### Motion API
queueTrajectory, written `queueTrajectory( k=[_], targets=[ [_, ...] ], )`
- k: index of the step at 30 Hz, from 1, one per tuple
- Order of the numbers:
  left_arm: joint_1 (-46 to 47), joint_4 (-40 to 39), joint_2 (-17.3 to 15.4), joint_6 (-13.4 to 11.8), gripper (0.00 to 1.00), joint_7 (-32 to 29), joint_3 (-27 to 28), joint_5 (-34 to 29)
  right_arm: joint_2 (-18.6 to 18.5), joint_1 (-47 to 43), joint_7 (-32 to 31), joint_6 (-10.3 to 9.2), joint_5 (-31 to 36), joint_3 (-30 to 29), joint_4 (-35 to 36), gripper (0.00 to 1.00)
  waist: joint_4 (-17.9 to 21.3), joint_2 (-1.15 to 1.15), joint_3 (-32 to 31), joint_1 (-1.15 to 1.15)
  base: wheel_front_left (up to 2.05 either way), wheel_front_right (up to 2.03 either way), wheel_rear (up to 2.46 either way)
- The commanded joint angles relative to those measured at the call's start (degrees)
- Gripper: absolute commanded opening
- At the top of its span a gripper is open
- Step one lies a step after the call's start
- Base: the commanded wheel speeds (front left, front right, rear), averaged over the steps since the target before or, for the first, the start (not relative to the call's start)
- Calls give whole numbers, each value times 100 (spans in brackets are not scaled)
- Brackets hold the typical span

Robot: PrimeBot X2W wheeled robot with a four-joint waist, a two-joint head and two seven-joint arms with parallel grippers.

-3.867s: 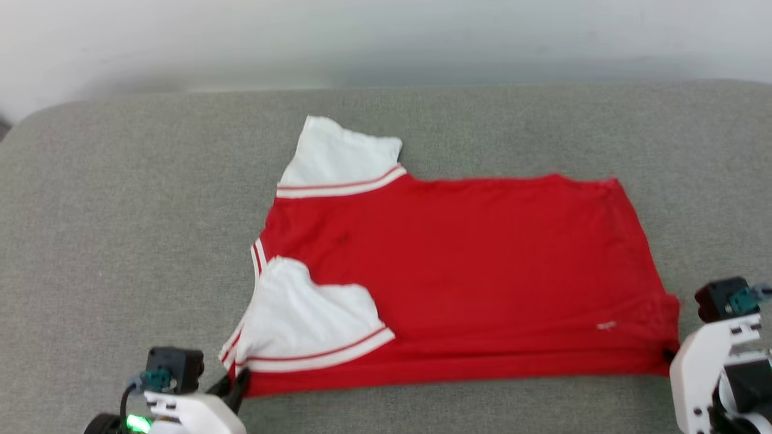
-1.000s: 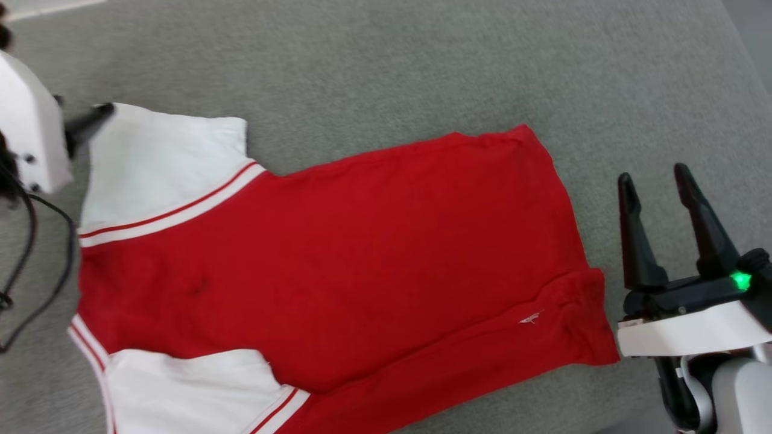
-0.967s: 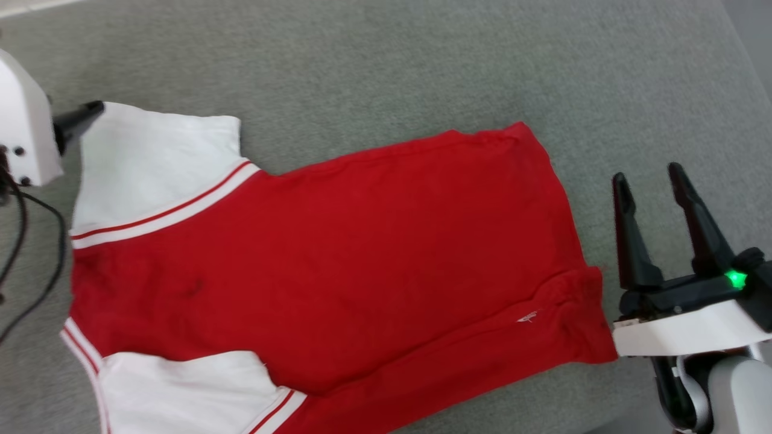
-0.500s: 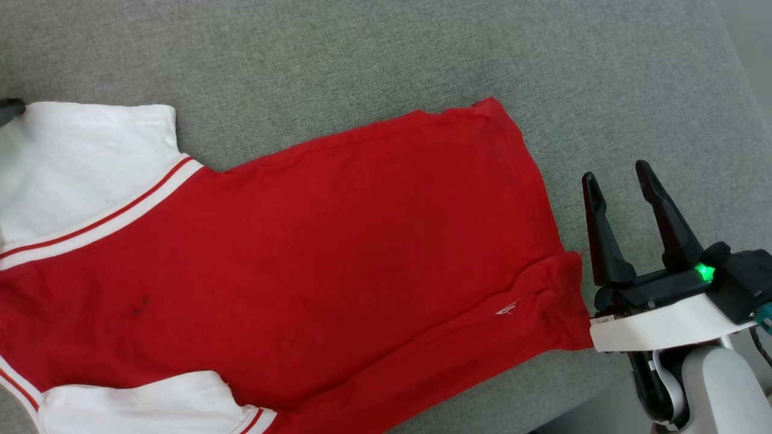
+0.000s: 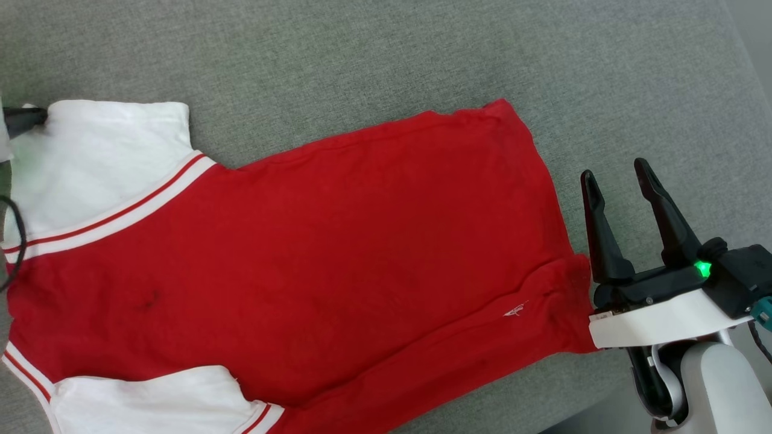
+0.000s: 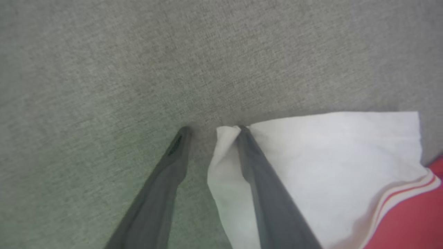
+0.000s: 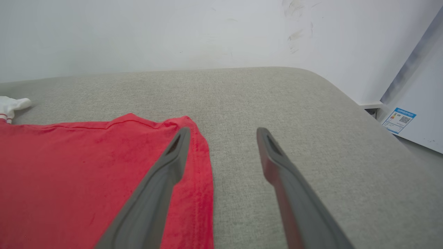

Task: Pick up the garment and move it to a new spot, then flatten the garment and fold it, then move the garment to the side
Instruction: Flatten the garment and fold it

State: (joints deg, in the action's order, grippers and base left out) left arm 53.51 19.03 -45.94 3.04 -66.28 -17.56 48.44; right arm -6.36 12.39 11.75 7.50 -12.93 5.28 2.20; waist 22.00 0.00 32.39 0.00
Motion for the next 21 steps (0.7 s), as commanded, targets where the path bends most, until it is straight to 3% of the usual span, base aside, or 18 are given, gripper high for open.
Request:
queueTrajectory(
  k=[1, 7, 13, 19, 20, 21],
  targets=[
    [-320, 112, 243, 31, 0, 62, -140, 25, -3, 59, 0, -2, 24, 6, 18, 100, -9, 0, 7, 0, 0, 0, 0],
    [-272, 137, 381, 177, 0, 805, -68, -63, -95, 18, -84, -2, 64, -79, 7, 100, -147, 0, -148, 0, 0, 0, 0],
    [-154, -119, 556, 351, 0, 1485, -106, -49, -478, 131, -596, -2, 60, -116, 146, 100, -496, 0, -437, 0, 0, 0, 0],
    [-346, -786, 681, 428, 0, 1934, -389, 16, -1209, 425, -1870, -3, -262, 190, 312, 100, -962, 0, -707, 0, 0, 0, 0],
    [-373, -960, 676, 433, 0, 1996, -449, 11, -1362, 489, -2173, -2, -372, 282, 334, 100, -1040, 0, -743, 0, 0, 0, 0],
    [-485, -1421, 651, 434, 0, 2180, -565, 38, -1757, 741, -2980, -3, -755, 418, 362, 100, -1252, 0, -816, 0, 0, 0, 0]
  ],
)
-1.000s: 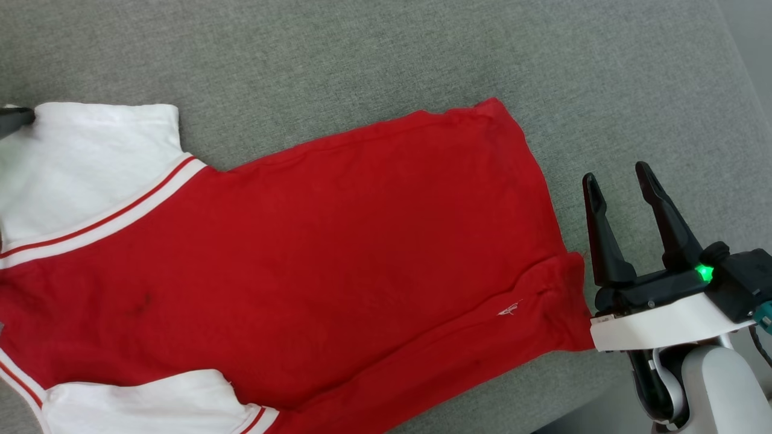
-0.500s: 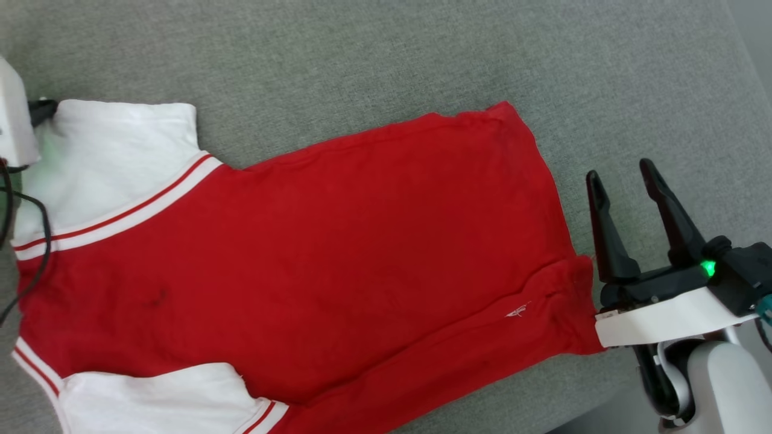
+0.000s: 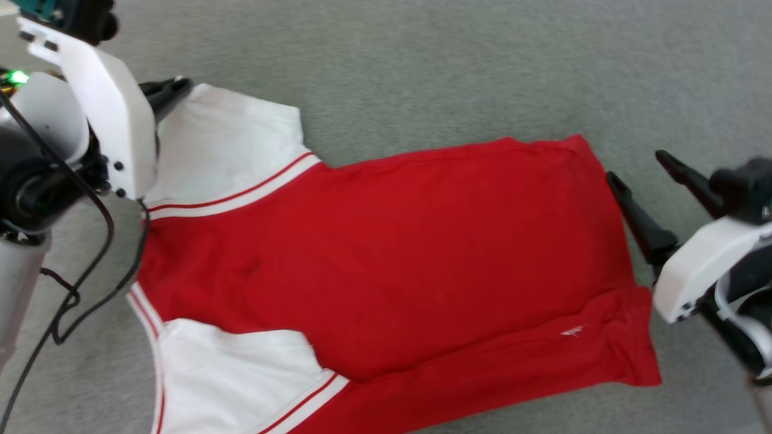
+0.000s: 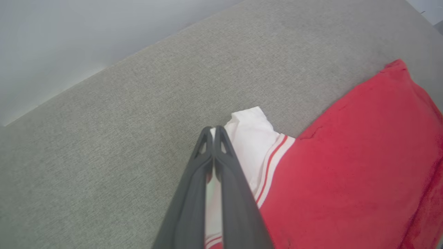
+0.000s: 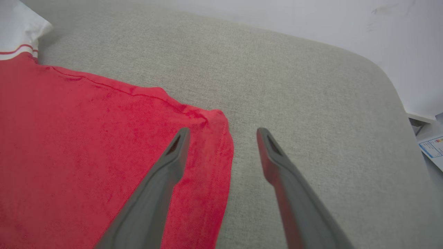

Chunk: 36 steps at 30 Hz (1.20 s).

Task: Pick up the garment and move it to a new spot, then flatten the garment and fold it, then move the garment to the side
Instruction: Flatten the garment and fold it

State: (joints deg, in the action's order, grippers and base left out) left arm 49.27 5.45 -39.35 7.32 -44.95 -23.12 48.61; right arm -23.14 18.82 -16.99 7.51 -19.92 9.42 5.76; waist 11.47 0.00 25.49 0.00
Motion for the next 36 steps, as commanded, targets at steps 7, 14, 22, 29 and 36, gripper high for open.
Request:
queueTrajectory(
  k=[7, 14, 22, 29, 36],
  targets=[
    [-395, -1141, -111, 11, 0, 332, -140, 107, -794, 854, -1969, -4, -463, 225, -339, 100, -610, 0, -135, 0, 0, 0, 0],
    [-765, -2119, -168, -25, 0, 585, -136, 51, -1128, 1601, -3004, -4, -470, 799, -1106, 100, -1067, 0, 76, 0, 0, 0, 0],
    [-894, -2434, -83, -22, 0, 824, -210, -50, -1148, 1747, -3118, -3, -445, 1321, -1855, 100, -1383, 0, 267, 0, 0, 0, 0],
    [-944, -2344, -110, -7, 0, 1067, -244, -88, -1290, 1468, -3248, 33, -841, 2258, -2265, 48, -1512, 0, 312, 0, 0, 0, 0],
    [-1093, -2119, -147, -3, 0, 1330, -232, -45, -1382, 1732, -2579, -6, -979, 2002, -2443, 0, -1461, 0, 73, 0, 0, 0, 0]
  ],
)
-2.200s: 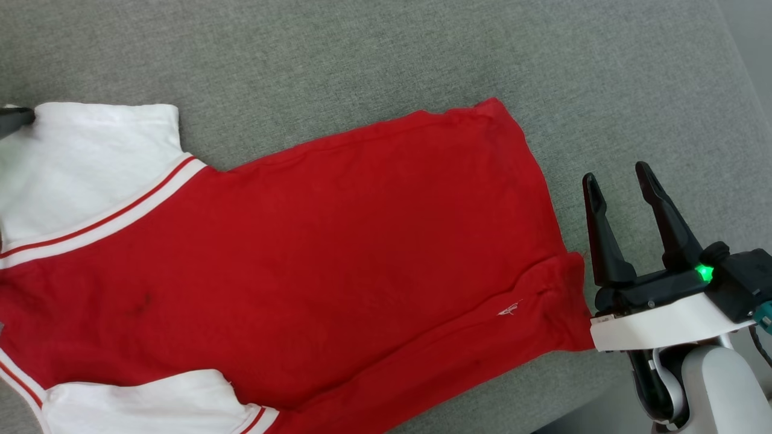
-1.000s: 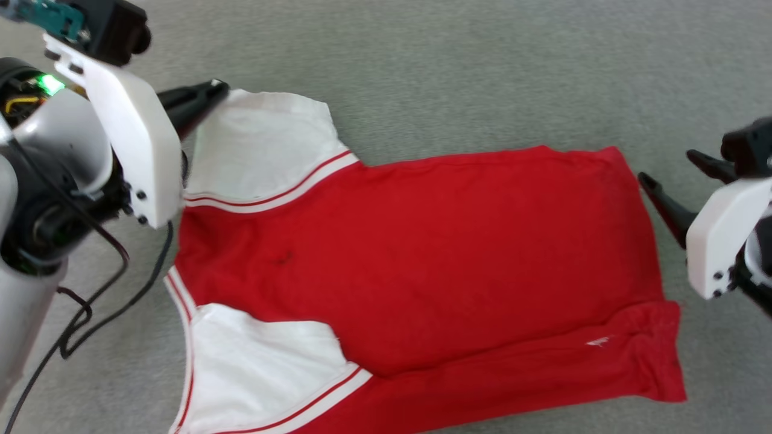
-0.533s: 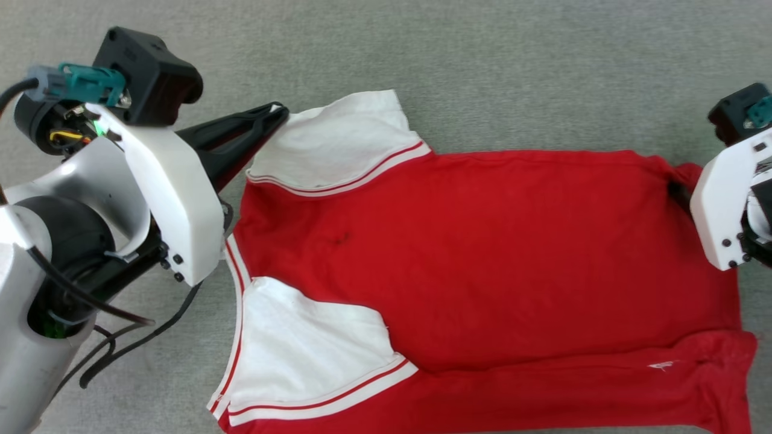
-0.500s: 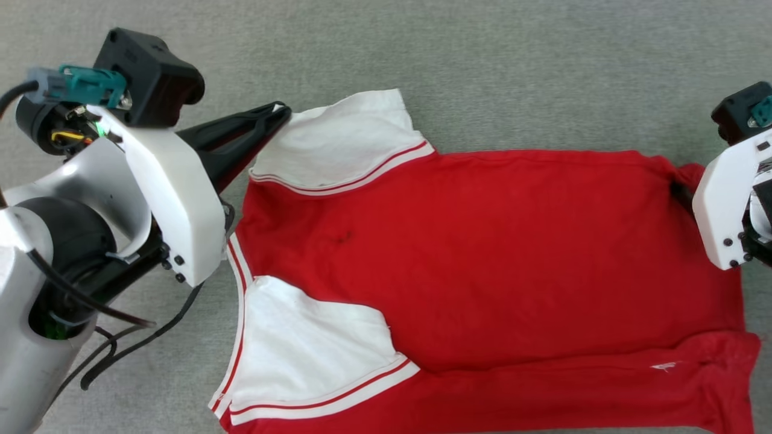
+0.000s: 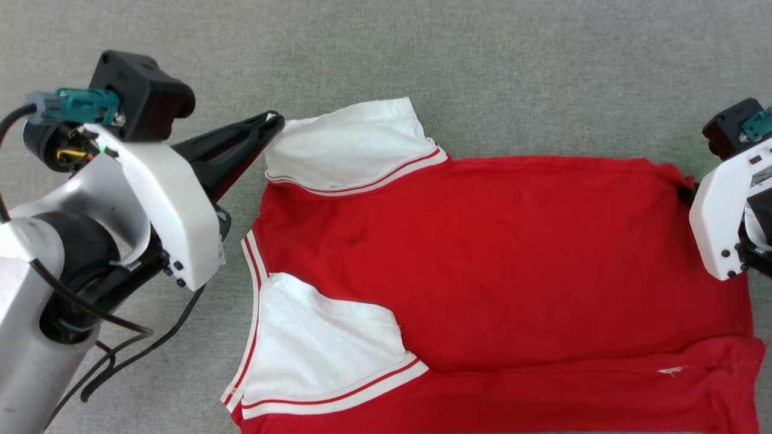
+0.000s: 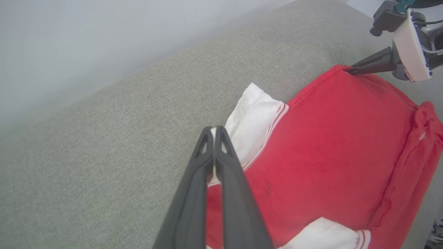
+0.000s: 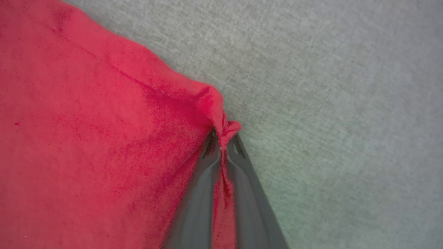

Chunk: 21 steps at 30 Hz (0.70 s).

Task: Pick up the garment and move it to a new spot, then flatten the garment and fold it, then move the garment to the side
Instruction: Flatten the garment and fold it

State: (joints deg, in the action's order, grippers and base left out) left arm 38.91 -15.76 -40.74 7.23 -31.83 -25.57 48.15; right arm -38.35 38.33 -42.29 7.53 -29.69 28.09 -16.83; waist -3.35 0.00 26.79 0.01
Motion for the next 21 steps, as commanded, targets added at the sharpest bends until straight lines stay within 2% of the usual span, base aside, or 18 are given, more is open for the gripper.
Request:
queueTrajectory(
  k=[1, 6, 11, 21],
  targets=[
    [-102, 24, -20, 6, 0, 55, 25, 16, 151, -200, 85, -8, -27, 33, -190, 0, 33, 0, -117, -1, 0, 0, 0],
    [-416, 124, -90, -28, 0, 243, 90, 99, 302, -325, 730, -6, -233, -472, -144, 0, 97, 0, -486, -1, 0, 0, 0],
    [-917, 97, -161, -139, 0, 441, 173, 201, 337, -816, 1221, -6, -165, -827, 22, 0, 121, 0, -932, -1, 0, 0, 0],
    [-2457, -269, -351, -601, 0, 877, 349, 431, 778, -2236, 1894, -6, 36, -1744, 590, 0, 148, 0, -1610, -1, 0, 0, 0]
  ],
)
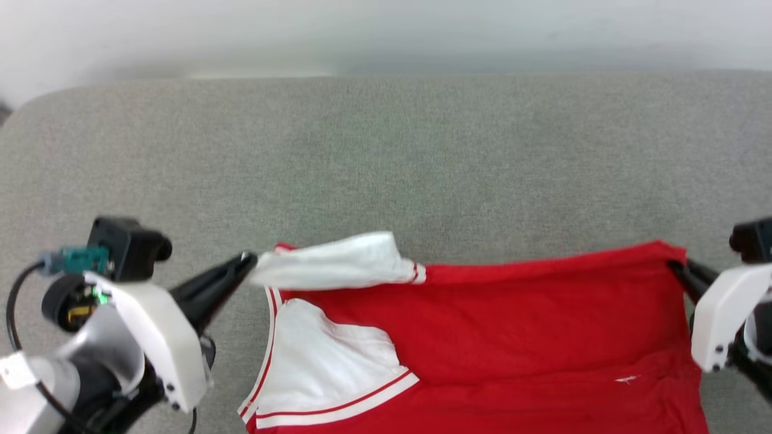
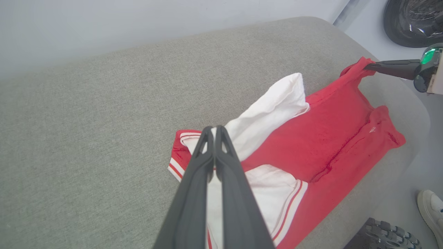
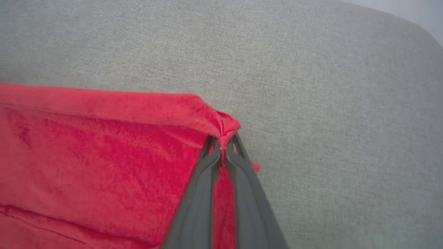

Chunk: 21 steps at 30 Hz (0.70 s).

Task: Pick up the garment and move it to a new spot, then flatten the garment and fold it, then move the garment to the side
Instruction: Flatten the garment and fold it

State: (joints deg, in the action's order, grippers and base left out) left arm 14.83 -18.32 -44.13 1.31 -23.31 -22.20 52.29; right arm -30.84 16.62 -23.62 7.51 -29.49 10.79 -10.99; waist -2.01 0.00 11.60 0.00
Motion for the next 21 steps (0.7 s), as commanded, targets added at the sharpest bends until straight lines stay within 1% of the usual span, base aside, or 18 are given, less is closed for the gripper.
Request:
queueTrajectory(
  k=[1, 7, 12, 17, 21],
  targets=[
    [-228, -58, -33, -65, 0, 75, 36, 51, 66, -229, 37, -4, 32, -72, 83, 0, 16, 0, -126, 0, 0, 0, 0],
    [-1204, -286, -140, -260, 0, 229, 7, 216, 256, -1095, 120, -4, 58, -459, 514, 0, -12, 0, -247, 0, 0, 0, 0],
    [-1682, -211, -163, -334, 0, 301, -117, 172, 316, -1629, 51, -4, 28, -618, 686, 0, -16, 0, -261, 0, 0, 0, 0],
    [-1832, -29, -64, -333, 0, 294, -319, 114, 186, -1888, -12, -4, 78, -461, 715, 0, -17, 0, -244, 0, 0, 0, 0],
    [-1883, 207, 32, -304, 0, 252, -511, 19, 71, -1925, -24, -4, 145, -224, 658, 0, 3, 0, -216, 0, 0, 0, 0]
  ],
)
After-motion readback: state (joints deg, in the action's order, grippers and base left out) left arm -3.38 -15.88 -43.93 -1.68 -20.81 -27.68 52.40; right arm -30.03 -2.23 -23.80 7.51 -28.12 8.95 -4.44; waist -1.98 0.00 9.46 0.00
